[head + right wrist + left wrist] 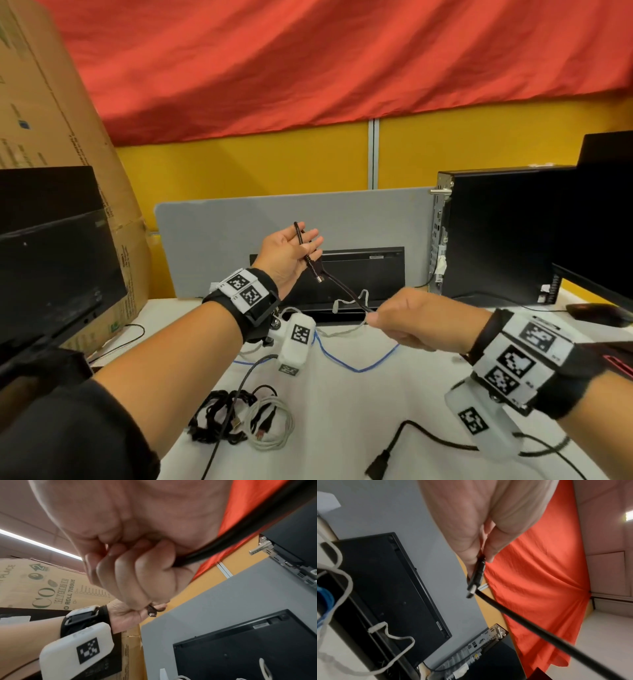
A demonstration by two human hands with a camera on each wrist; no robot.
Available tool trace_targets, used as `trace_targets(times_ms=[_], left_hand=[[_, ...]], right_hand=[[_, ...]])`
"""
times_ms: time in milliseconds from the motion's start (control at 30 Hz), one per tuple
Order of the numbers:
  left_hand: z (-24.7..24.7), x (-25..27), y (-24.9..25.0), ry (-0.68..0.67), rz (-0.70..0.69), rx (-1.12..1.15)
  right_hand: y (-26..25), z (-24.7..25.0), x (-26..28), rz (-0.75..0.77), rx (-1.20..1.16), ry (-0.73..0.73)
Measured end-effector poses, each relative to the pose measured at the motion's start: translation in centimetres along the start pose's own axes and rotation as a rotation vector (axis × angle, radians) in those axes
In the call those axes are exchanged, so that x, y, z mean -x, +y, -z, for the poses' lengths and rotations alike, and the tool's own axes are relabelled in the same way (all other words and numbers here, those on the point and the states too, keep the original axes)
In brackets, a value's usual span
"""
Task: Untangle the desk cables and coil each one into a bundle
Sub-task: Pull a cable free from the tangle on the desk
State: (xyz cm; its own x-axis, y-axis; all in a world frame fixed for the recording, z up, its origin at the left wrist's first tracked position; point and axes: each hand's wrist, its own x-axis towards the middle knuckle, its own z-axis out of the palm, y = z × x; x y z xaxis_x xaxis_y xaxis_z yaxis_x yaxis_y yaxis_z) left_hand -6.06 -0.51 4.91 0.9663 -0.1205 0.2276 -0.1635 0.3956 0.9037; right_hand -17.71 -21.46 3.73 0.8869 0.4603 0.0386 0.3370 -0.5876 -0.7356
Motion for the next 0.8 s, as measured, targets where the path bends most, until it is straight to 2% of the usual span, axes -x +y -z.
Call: trace_targets(times_ms=[100,200,300,467,600,700,800], left_hand=[[-1.0,0.6,-0.5,-0.013,-0.005,-0.057],[-2.1,1.5,-0.7,-0.068,-0.026,-0.228],[-2.8,2.8,-0.8,-0.206,0.006,-0.462],[-3.6,4.9,-0.4,-0.465,0.099,-0.678],[-3.6,5.6,0.1,-0.598,0.166,-0.582],[-3.9,5.9,0.1,-0.621,0.213,-0.355],[-4.4,6.1,0.0,-0.603,0.230,-0.161]], right_hand=[[-1.0,0.4,0.1,0.027,-0.103,-0.042],[-1.7,1.2,0.0,0.058,-0.192,-0.003],[-2.3,2.7,-0.2,0.054,-0.222,0.153],[-2.3,4.9,-1.3,0.036,-0.206,0.436],[-0.7,6.2,-2.6,0.001,-0.205,0.619],[1.0,6.2,-3.4,-0.037,-0.074,0.728],[2.6,4.9,-4.1,-0.038,0.059,0.720]])
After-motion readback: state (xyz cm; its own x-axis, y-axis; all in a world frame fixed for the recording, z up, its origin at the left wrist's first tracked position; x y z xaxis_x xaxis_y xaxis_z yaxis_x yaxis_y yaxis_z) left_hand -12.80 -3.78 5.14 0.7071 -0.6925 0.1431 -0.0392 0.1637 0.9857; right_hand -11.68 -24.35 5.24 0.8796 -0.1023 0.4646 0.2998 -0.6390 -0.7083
